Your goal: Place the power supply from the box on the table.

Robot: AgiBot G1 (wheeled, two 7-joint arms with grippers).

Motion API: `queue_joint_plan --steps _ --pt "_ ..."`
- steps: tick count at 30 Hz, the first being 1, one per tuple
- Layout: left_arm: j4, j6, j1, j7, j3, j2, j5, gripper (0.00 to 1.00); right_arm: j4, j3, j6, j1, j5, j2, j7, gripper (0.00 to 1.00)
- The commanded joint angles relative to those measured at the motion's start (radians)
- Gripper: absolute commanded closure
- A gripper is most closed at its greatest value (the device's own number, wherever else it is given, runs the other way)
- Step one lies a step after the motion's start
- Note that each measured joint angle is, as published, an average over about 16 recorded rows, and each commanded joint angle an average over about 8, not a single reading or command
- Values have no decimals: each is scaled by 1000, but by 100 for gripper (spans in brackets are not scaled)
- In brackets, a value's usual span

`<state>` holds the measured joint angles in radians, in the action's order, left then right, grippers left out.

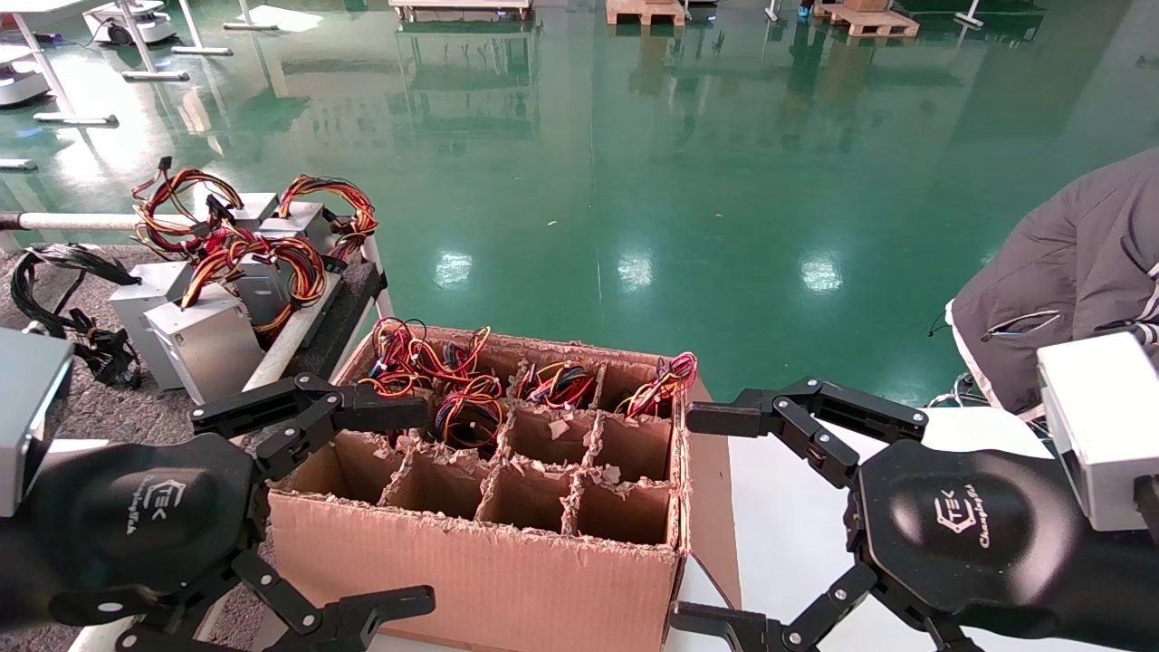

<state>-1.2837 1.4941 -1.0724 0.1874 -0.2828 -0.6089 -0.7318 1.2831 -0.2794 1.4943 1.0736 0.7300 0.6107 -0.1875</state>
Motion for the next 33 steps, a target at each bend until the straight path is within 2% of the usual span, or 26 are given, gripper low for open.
queue_joint_plan --steps 1,33 --pt "0 0 0 0 0 0 0 0 0 0 0 0 0 0 0 0" --pt "1 -4 -2 -5 -5 -3 -10 0 0 0 0 0 0 0 0 0"
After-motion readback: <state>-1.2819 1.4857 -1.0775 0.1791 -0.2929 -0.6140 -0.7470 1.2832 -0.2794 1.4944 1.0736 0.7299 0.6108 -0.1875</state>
